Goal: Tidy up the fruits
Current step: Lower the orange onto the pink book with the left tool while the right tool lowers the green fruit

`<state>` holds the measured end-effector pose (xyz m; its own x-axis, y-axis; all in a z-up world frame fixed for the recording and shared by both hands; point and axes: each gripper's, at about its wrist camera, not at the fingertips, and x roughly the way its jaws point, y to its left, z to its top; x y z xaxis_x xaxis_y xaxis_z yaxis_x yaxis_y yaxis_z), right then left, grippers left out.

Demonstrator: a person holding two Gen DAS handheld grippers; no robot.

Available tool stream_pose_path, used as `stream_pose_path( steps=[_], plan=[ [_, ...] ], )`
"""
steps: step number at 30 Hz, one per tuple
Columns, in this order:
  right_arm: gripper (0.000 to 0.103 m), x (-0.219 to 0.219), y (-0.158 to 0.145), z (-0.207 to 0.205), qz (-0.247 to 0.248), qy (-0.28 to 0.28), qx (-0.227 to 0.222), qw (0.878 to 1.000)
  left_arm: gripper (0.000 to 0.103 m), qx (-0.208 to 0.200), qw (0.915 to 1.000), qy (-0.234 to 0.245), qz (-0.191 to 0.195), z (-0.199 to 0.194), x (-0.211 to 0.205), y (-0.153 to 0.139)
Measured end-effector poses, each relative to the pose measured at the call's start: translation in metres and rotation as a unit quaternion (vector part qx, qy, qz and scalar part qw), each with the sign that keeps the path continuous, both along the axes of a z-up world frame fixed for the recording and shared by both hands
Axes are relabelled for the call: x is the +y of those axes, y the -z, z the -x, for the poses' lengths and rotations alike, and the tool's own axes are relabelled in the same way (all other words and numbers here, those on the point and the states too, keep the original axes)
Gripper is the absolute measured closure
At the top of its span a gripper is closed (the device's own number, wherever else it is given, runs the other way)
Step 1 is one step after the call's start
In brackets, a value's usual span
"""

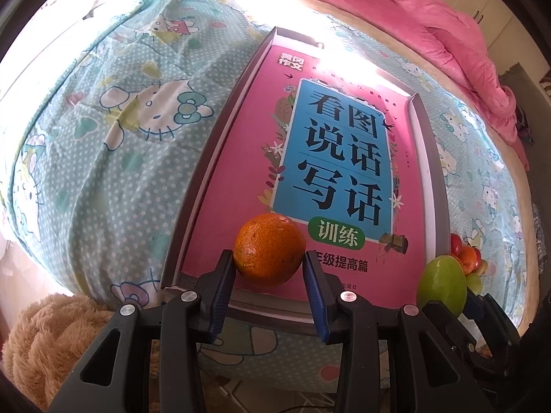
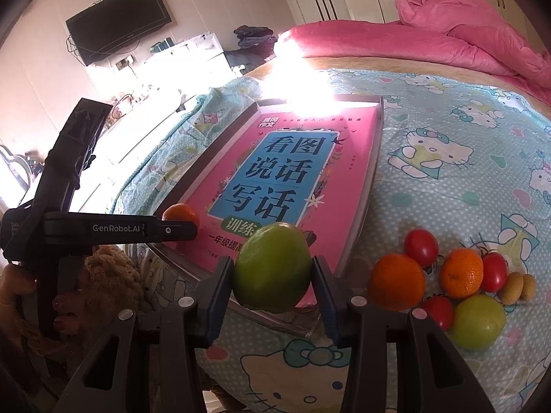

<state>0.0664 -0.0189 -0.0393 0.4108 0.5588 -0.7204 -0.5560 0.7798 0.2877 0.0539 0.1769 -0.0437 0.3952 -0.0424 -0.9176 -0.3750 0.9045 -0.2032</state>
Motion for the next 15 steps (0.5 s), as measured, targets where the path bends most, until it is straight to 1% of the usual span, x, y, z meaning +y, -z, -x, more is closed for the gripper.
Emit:
stream_pose_path(
  steps=[8,15],
  plan=[
    [0.057,0.007,0.006,0.0,0.023,-0.003,0.002,1.0,0.062,0.002,1.0,0.0,-0.004,-0.001,0.001,0.001],
    [0.057,0.011,0.009,0.003,0.043,-0.008,-0.009,0.999,0.061,0.002,1.0,0.001,-0.006,-0.002,0.001,0.003]
  ],
)
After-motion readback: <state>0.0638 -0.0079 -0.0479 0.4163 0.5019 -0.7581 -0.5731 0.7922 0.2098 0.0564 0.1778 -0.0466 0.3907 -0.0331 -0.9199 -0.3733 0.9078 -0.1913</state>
